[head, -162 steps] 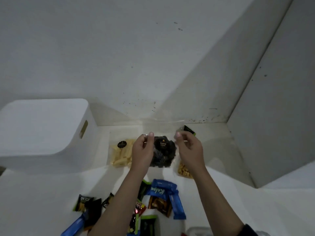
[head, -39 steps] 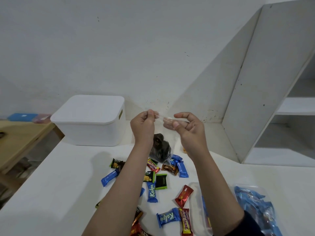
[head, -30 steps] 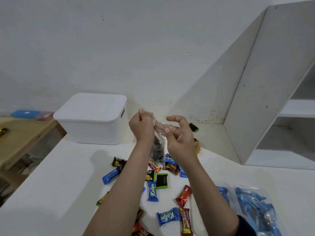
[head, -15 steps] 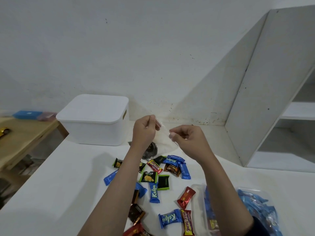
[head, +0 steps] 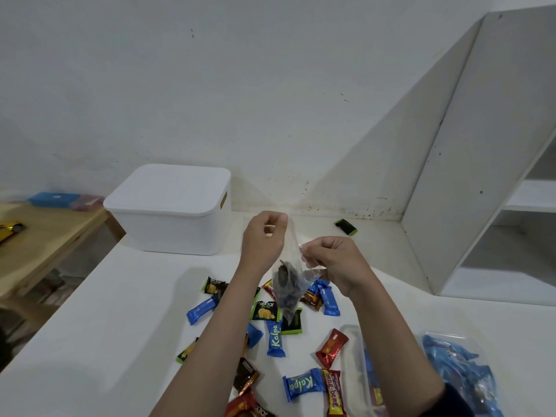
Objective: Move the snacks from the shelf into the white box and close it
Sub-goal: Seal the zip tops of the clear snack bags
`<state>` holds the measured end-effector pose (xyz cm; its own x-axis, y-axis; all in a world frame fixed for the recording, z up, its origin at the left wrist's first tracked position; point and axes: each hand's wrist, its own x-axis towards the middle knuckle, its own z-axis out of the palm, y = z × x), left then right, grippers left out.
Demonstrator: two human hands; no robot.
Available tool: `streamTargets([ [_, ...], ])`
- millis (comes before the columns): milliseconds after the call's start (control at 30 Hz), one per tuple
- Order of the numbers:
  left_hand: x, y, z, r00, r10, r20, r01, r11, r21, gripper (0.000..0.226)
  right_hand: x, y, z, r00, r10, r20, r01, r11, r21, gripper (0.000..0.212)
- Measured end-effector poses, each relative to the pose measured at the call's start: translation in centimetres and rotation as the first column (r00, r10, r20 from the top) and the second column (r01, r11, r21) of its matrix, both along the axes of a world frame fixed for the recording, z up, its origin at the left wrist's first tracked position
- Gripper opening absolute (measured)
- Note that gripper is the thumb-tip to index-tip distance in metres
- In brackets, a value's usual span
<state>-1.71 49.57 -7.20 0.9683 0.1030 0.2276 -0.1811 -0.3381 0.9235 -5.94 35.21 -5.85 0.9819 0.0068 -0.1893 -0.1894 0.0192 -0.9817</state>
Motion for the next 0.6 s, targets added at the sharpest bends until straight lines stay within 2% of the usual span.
streamTargets([
  [67,-0.6,-0.3,0.0,0.994,0.013,-0.113,-0.021,0.997,-0.069,0.025,0.0,-0.1,-0.6,0.999,-0.030,-0.027,0.031,0.999,0.010,0.013],
  [133,-1.3,-0.6,0.3,0.961,-0.093,-0.260,0.053,0.987,-0.154,0.028,-0.1,-0.2,-1.2,0.999,-0.031,-0.044,0.032,0.999,0.019,0.012],
  [200,-1.7,-0.8,0.4,0.919,-0.195,-0.342,0.135,0.972,-0.192,0.025,-0.1,-0.4,-1.5,0.999,-0.024,-0.049,0.025,1.000,0.015,0.011],
  [400,-1.6,-1.0,0.2,0.889,-0.277,-0.365,0.147,0.927,-0.345,0.005,0.3,-0.8,-2.3,0.995,-0.055,-0.081,0.061,0.995,0.076,0.008],
  [600,-1.4,-0.9,0.1,0.880,-0.290,-0.376,0.139,0.914,-0.380,0.011,0.5,-0.7,-2.6,0.987,-0.094,-0.129,0.106,0.990,0.094,0.013],
])
